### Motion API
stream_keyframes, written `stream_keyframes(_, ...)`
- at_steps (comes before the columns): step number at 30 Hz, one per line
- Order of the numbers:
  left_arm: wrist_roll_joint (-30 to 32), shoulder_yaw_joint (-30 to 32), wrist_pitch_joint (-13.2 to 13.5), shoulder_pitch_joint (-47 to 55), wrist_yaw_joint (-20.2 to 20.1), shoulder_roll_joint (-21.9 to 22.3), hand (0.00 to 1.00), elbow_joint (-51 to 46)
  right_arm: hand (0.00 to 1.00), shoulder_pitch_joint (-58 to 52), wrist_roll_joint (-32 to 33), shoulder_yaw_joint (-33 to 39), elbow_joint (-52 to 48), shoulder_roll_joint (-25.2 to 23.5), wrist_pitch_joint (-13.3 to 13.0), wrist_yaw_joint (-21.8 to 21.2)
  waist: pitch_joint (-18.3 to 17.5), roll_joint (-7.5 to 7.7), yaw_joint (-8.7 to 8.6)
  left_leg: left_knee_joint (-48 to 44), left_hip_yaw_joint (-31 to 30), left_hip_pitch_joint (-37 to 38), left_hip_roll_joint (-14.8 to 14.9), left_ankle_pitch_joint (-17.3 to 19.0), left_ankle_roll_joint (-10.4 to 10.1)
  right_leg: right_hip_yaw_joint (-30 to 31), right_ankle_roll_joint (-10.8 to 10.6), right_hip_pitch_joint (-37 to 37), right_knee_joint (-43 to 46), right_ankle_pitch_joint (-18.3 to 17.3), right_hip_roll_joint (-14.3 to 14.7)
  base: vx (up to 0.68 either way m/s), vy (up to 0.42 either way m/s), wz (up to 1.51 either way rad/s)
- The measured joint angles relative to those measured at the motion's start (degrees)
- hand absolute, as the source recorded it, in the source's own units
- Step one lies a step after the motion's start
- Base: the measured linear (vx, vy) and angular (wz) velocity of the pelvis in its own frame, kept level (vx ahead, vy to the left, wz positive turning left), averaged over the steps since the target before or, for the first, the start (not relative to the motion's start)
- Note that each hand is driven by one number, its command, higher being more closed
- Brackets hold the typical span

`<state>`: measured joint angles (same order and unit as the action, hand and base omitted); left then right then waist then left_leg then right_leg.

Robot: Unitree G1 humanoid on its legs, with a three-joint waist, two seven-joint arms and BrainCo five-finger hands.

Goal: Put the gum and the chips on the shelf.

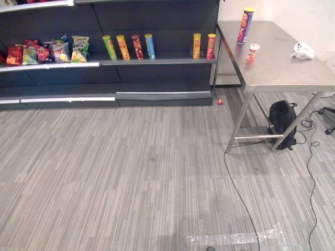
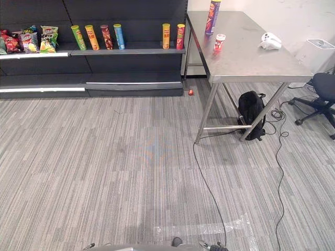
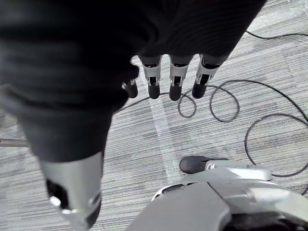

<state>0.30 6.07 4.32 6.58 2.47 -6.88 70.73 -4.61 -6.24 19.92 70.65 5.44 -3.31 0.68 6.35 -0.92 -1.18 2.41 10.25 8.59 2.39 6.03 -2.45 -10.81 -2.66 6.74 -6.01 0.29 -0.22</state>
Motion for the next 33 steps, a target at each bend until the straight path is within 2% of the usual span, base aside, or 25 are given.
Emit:
stream_keyframes(18, -0.1, -1.2, 0.5, -0.1, -0.1, -0.4, 0.00, 0.1, 0.00, -0.1, 0.2, -0.8, 0.0, 0.0, -0.9, 0.0, 0.5, 0.72, 0.01, 1.5, -0.2, 0.6, -0.1, -0.9, 0.1, -1.1, 0.1, 0.0, 0.0, 0.0, 0.0, -0.02, -0.009, 0.01)
stream_keyframes(24, -0.1, -1.2, 0.5, -0.4, -0.2, -0.8, 0.00, 0.5, 0.00, 0.0, 2.8, -0.7, 0.0, -0.4, -0.9, -0.5, 0.7, 1.22, 0.02, 1.5, -0.3, 0.6, -0.1, -0.9, 0.1, -1.4, 0.1, 0.2, 0.0, 0.0, 0.0, -0.03, -0.011, 0.01)
stream_keyframes(33, -0.2, -1.1, 0.5, -0.7, -0.2, -1.1, 0.00, 1.0, 0.00, 0.1, 2.8, -1.1, 0.0, -0.6, -1.0, -0.4, 1.0, 1.69, -0.02, 1.5, -1.6, 0.0, -0.2, -1.2, 0.2, -2.6, 0.1, 0.1, -0.1, 0.0, -0.2, -0.03, -0.011, 0.07)
